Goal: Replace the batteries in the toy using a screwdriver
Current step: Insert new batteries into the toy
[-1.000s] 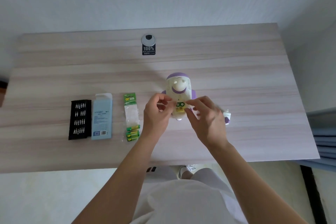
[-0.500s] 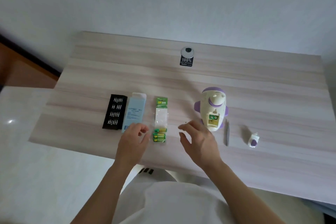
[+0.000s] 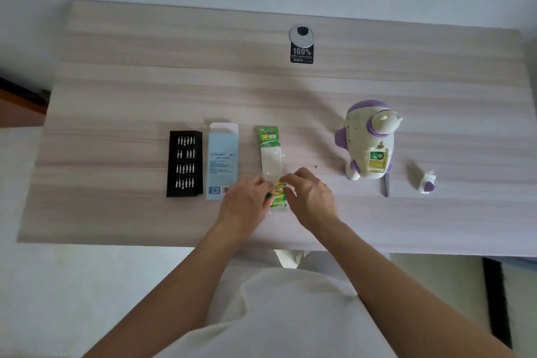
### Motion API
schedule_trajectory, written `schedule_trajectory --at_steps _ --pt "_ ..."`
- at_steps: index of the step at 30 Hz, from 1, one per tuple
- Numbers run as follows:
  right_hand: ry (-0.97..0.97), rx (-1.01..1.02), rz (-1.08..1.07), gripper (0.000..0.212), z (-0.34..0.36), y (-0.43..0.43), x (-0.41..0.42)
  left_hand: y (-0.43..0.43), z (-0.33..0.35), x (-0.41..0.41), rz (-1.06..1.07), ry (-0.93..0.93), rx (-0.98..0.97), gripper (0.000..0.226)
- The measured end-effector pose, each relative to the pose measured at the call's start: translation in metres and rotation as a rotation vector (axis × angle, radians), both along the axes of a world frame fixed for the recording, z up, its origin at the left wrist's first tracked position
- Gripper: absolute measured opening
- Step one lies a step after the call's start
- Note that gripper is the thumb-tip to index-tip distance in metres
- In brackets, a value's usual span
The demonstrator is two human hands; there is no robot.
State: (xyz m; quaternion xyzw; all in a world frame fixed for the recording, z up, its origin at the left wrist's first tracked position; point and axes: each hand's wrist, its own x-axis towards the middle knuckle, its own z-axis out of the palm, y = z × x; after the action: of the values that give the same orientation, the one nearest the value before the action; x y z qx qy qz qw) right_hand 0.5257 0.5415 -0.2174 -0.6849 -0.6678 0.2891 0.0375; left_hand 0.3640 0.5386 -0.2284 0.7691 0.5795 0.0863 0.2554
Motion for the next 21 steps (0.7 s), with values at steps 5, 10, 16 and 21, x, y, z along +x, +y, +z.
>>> schedule_trajectory --at_steps 5,10,16,21 --pt "-0.068 -0.041 -0.039 0.022 -0.007 0.001 -0.007 0.002 -0.009 -0.001 0.011 0.004 -0.016 0.019" --pt "-0.100 -0.025 -0.058 0.015 -0.010 0.004 -0.013 0.003 -0.015 -0.001 0.009 -0.006 -0.023 0.021" --pt "-0.103 -0.037 -0.073 0.018 -0.010 0.007 -0.017 0.001 -0.015 0.002 -0.031 0.064 0.004 0.018" --pt "-0.128 -0.004 -0.057 0.012 -0.014 0.000 -0.018 -0.003 -0.016 0.005 -0.041 0.065 -0.029 0.019"
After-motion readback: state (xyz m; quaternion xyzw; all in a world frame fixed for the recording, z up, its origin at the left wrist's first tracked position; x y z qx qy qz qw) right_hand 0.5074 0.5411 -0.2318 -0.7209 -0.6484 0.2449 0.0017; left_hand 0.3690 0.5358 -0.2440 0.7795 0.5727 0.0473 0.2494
